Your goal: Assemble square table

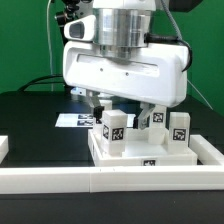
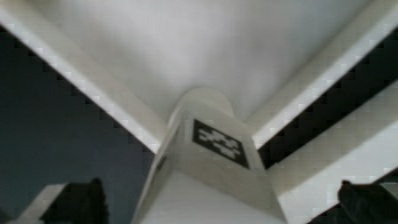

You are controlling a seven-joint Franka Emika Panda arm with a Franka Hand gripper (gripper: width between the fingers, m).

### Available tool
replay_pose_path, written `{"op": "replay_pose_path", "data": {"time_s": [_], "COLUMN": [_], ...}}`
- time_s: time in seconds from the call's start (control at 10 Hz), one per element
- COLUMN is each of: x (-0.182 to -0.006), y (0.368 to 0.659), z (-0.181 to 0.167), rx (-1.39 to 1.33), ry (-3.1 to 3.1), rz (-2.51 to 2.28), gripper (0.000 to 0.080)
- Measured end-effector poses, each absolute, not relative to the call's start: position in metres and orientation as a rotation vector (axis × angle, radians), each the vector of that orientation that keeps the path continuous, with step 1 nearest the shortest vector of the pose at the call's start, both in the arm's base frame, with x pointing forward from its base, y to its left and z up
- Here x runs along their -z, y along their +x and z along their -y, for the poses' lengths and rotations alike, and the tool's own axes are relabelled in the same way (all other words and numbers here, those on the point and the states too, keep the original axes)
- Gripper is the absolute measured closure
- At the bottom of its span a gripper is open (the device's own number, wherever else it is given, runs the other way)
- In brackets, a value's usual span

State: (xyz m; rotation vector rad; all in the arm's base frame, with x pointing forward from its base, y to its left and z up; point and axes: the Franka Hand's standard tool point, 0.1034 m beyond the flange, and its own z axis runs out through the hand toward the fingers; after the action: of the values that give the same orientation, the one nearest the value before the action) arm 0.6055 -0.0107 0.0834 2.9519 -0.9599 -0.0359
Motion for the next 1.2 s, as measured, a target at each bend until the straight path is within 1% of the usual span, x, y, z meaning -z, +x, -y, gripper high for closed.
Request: {"op": "replay_pose_path", "data": {"time_s": [0.4, 0.6, 1.0, 1.2], "x": [-0.0871, -0.0858, -0.0826, -0.0822], "y": [0.6041, 0.6027, 0.5993, 0.6], "z": [0.0052, 0.0086, 0.0138, 0.0143], "rx": [0.028, 0.038, 0.051, 0.053], "ry": [3.074, 3.095, 3.079, 3.068], "rz": [0.364, 0.076, -0.328, -0.405], "gripper": [0.015, 0.015, 0.015, 0.015]}}
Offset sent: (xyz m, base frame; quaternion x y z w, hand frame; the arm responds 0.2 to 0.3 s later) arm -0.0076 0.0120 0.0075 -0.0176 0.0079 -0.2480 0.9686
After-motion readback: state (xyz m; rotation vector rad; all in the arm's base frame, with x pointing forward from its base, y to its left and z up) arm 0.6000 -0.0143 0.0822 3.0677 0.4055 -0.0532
